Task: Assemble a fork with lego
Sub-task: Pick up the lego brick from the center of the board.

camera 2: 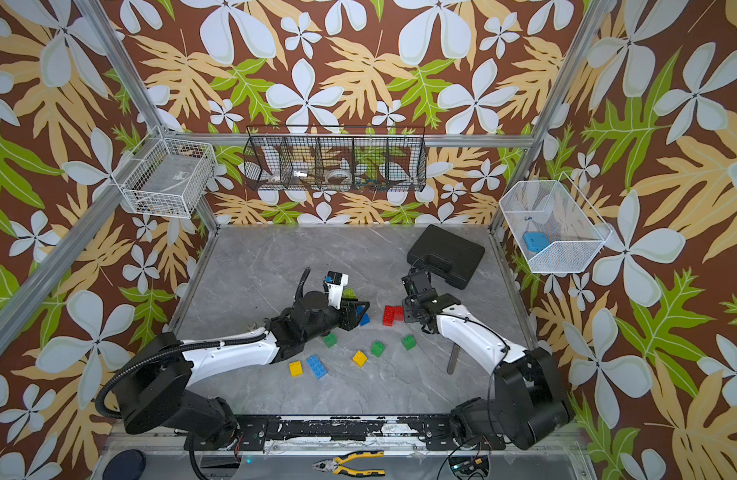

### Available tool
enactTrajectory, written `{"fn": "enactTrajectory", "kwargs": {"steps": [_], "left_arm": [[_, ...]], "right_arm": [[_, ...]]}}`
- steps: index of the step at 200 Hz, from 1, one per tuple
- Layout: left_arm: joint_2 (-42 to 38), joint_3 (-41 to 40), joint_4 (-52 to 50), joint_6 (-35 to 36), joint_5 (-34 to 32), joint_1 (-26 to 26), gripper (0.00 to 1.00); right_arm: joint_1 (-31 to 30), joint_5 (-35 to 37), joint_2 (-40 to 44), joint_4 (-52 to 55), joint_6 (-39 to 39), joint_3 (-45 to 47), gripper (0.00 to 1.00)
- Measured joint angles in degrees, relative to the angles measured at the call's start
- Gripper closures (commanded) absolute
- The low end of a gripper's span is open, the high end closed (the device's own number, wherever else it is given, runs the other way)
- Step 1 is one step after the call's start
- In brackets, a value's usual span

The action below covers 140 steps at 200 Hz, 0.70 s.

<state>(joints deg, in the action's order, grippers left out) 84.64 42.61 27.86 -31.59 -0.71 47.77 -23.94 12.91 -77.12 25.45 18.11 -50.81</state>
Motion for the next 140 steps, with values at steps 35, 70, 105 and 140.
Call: {"fn": "enactTrajectory", "kwargs": {"steps": [35, 70, 105, 140], "left_arm": [[-2.1, -6.5, 6.3, -4.7, 4.5, -6.8, 0.48], [-0.8, -14.7, 16.2, -12.8, 12.1, -14.3, 0.47], [0.0, -17.1, 21.5, -16.4, 16.3, -15.9, 0.47], [0.5, -17.2, 22.3, -17.5, 17.5, -16.0, 0.47]], "right_arm": [[-4.6, -5.6, 0.6, 2.3, -2.1, -8.2, 0.72], [-11.6, -10.1, -6.1, 6.5, -4.2, -18.6, 0.71], [-14.7, -12.5, -13.7, 12.5, -5.0, -27.2, 0.73], [-15.5, -13.1, -17.7, 17.0, -4.8, -31.2, 0.74]]}}
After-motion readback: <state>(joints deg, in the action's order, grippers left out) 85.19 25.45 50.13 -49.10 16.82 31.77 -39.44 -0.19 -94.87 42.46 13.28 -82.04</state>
